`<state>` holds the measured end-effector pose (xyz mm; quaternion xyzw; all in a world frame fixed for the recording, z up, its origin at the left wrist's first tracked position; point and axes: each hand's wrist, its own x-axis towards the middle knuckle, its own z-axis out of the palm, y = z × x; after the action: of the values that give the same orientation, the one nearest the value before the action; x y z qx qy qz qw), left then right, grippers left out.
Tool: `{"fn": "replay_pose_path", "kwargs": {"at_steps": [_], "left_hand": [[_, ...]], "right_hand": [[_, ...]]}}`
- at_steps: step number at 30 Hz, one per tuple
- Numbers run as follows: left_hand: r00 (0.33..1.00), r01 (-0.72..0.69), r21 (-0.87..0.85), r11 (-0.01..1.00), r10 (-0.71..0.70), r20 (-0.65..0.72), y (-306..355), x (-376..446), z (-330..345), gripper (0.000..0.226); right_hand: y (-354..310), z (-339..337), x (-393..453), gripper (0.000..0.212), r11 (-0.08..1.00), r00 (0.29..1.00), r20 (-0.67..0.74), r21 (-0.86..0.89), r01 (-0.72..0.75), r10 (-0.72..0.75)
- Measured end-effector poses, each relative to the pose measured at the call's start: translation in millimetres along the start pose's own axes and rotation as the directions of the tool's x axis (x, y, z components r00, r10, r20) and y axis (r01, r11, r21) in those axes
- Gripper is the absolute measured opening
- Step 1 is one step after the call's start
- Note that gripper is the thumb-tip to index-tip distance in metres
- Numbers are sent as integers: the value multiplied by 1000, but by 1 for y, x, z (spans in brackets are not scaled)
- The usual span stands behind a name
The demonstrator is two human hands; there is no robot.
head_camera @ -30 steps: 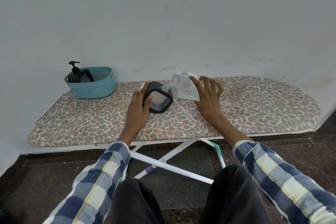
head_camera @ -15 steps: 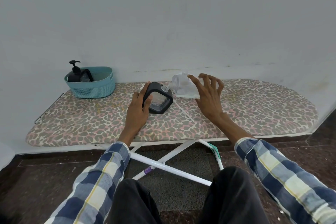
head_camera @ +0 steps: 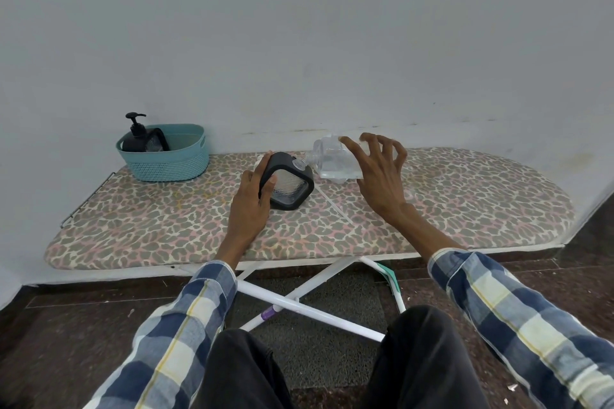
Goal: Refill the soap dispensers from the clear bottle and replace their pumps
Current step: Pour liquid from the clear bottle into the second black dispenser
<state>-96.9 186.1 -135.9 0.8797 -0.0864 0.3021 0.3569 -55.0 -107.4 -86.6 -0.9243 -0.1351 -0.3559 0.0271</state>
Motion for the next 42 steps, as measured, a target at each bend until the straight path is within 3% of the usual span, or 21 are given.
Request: {"fn": "replay_pose_path", "kwargs": {"at_steps": [42], "left_hand": [[1000, 23, -19, 1000, -23, 4, 2, -1, -1, 54]], "right_hand": [[4, -16, 14, 120, 992, 996, 13, -88, 90, -89]]}}
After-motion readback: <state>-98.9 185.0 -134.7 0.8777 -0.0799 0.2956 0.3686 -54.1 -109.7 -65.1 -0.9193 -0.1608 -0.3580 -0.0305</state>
